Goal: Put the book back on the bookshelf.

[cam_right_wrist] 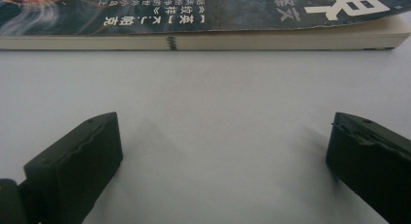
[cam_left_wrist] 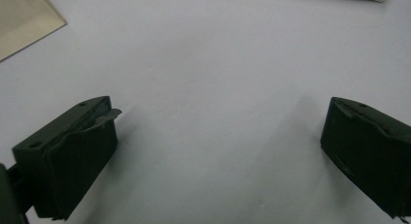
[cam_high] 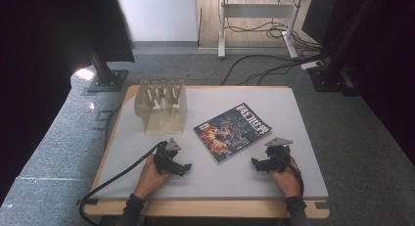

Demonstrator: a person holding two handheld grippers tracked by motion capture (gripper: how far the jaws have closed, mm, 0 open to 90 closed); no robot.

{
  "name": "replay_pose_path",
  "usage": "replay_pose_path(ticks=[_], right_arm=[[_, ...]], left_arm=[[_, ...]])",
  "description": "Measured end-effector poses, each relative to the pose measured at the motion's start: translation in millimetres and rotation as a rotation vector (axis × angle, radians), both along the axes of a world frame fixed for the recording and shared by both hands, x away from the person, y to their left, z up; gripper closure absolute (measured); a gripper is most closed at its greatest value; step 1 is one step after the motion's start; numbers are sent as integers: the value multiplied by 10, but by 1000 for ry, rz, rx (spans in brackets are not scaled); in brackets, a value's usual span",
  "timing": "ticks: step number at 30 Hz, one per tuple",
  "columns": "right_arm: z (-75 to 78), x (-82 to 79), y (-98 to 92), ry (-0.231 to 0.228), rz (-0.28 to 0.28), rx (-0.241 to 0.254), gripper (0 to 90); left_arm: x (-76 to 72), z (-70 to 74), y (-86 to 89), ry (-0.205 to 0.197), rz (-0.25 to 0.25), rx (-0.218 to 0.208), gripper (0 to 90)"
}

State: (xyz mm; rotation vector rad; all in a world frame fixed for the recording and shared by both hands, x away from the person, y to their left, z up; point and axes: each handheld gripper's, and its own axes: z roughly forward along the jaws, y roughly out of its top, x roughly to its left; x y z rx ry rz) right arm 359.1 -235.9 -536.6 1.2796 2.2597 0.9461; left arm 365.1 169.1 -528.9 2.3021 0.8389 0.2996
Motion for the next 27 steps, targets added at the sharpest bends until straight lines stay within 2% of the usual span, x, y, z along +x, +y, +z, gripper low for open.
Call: replay_pose_path(ticks=[15,18,19,20,25,27], right_arm=[[2,3,7,1,-12,5,0],[10,6,23,9,-32,8,0],[15,9,30,12,-30,2,0],[18,11,34,14,-30,1,0],[47,19,50,16,-5,5,0],[70,20,64,10,1,6,0]], left_arm=[[-1,3,-3,-1,-1,2,0],[8,17,-3,5,-22,13,0],[17,39,-7,20,-42,28,0],[17,51,-10,21,-46,26,0],[33,145,-16,8,-60,14,0],[73,197,-32,35,-66,13,0]])
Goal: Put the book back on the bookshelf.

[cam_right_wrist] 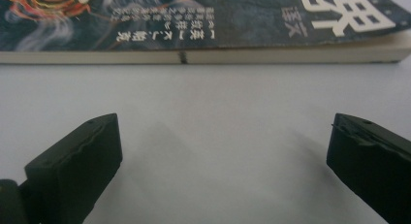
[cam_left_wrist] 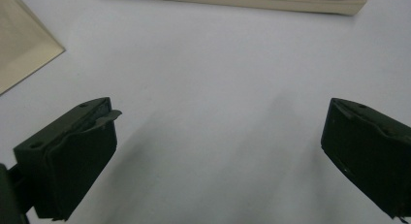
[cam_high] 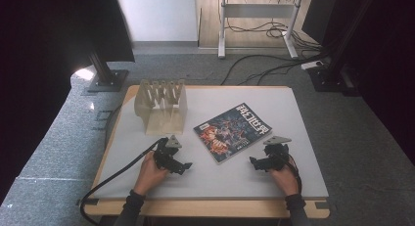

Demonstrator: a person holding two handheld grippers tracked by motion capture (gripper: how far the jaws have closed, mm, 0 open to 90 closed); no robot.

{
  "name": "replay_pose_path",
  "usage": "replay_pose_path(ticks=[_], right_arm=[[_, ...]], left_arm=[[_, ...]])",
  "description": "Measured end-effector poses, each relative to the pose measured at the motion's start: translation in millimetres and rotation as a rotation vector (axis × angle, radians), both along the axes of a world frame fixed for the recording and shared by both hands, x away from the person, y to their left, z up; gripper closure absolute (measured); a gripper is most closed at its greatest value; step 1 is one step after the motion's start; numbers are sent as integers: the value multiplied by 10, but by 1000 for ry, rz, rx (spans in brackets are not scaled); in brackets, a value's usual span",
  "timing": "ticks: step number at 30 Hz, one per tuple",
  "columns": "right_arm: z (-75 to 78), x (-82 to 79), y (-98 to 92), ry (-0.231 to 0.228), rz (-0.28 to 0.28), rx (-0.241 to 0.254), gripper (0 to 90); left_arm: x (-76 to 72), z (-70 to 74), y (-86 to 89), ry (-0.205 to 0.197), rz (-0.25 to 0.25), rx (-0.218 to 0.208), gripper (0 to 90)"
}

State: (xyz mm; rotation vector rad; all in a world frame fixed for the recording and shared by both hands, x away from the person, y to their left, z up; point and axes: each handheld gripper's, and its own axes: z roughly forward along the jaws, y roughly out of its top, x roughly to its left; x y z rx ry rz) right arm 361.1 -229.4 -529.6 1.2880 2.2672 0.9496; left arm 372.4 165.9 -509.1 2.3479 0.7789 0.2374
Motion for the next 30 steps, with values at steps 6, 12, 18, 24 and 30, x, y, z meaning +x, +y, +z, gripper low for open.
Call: replay_pose_path(ticks=[6,12,18,24,30], right_arm=[[85,10,25,-31,20,4,0],[127,38,45,-39,63,19,0],[168,94,80,-50,82,7,0],[197,187,111,-55,94,2,0],[200,286,130,-56,105,-5,0]], left_arm=[[98,123,-104,-8,-22,-11,0],[212,230,-267,-42,-40,-57,0],[334,314,-479,-46,-72,-71,0],[469,386,-705,-68,-95,-29,0],[605,400,-877,-68,-103,-12,0]])
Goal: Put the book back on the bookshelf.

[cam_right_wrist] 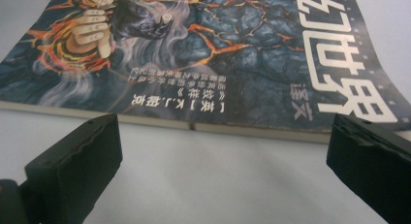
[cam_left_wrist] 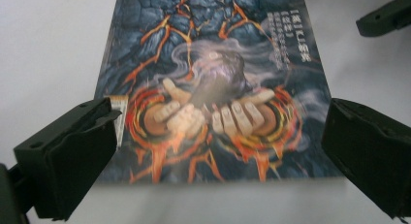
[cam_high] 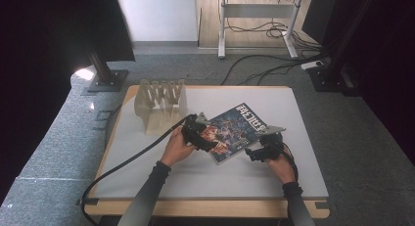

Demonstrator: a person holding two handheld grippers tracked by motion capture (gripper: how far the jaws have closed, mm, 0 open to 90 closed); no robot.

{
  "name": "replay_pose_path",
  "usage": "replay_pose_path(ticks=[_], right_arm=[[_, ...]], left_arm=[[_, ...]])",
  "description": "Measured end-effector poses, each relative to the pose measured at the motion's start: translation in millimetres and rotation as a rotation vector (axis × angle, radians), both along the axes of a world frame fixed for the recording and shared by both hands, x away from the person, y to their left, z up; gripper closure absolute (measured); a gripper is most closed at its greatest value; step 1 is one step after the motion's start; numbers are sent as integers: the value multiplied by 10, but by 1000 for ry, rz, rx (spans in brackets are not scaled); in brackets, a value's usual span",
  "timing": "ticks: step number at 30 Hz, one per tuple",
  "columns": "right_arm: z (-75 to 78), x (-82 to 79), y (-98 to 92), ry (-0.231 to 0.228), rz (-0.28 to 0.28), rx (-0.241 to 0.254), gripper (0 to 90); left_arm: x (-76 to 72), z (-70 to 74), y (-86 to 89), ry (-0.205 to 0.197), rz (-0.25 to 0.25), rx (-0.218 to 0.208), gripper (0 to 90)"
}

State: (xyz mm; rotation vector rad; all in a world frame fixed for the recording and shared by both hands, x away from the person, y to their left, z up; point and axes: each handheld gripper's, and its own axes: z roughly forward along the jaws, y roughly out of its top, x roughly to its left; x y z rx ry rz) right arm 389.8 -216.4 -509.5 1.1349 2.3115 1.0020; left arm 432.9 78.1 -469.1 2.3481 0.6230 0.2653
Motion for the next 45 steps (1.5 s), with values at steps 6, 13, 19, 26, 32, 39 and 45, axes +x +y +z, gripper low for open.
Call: replay_pose_path(ticks=[6,13,19,26,32,39,45], right_arm=[[37,137,-2,-5,5,5,0],[15,309,-68,-2,-4,1,0],[-113,478,-142,37,-11,6,0],[-175,585,-181,46,-12,26,0],[-173,651,-189,53,-11,14,0],[-167,744,-228,59,-20,-1,0],[-172,807,-262,78,-29,6,0]], left_arm=[[180,-53,-157,10,9,-8,0],[361,-262,-186,24,36,24,0],[477,-428,-171,50,46,39,0],[546,-483,-135,59,67,15,0],[596,-498,-114,51,91,3,0],[646,-543,-67,103,105,-37,0],[627,-564,-58,99,118,-58,0]])
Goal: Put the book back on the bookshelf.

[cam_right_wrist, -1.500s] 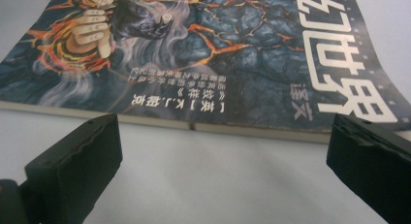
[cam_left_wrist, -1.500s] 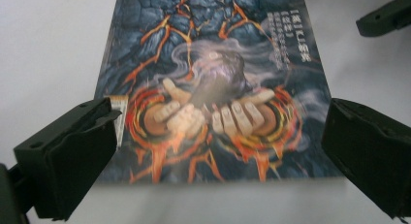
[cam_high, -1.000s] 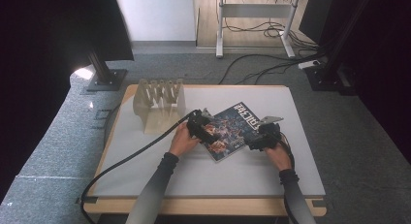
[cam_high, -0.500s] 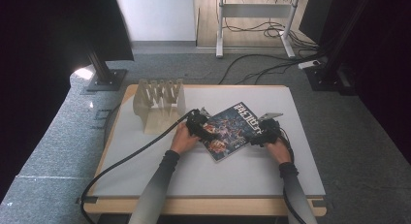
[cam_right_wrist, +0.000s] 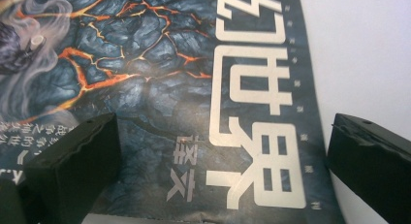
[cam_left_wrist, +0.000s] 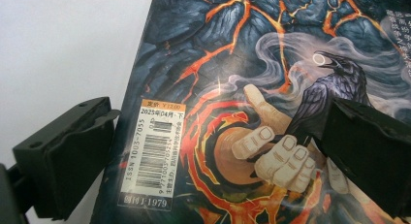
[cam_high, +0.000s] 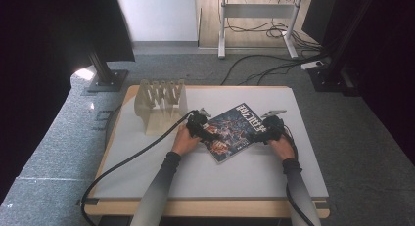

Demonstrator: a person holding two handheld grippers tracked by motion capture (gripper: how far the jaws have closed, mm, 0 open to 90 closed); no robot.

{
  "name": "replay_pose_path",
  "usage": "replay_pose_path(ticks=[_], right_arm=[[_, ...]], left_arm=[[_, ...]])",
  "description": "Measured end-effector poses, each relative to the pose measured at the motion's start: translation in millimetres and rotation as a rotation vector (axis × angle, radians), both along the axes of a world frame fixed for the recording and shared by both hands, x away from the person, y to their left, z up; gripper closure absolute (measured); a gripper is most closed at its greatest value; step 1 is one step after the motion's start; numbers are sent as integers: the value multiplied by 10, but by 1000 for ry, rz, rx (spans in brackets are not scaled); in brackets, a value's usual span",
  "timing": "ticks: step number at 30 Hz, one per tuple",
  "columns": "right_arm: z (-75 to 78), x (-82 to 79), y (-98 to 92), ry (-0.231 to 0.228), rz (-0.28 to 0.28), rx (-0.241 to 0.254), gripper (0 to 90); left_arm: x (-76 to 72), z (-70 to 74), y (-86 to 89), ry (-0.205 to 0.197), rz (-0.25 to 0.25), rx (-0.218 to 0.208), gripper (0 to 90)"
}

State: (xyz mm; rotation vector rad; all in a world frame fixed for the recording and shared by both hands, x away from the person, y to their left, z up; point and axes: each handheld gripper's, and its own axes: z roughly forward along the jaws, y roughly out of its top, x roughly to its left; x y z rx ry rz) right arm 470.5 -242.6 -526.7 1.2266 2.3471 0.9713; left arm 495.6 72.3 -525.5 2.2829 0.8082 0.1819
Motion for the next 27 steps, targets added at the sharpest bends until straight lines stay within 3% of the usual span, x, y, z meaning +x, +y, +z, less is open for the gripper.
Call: replay_pose_path(ticks=[3,10,16,27], right_arm=[[-43,30,-56,29,-11,61,0],[-60,-16,-56,7,-12,68,0],[-60,-78,-37,6,-11,67,0],[-78,-328,42,-9,1,77,0]], left_arm=[[-12,-5,0,-6,3,-3,0],[-86,-29,18,-23,18,-26,0],[-156,-26,35,-20,20,-20,0],[-431,-26,135,-19,30,-19,0]])
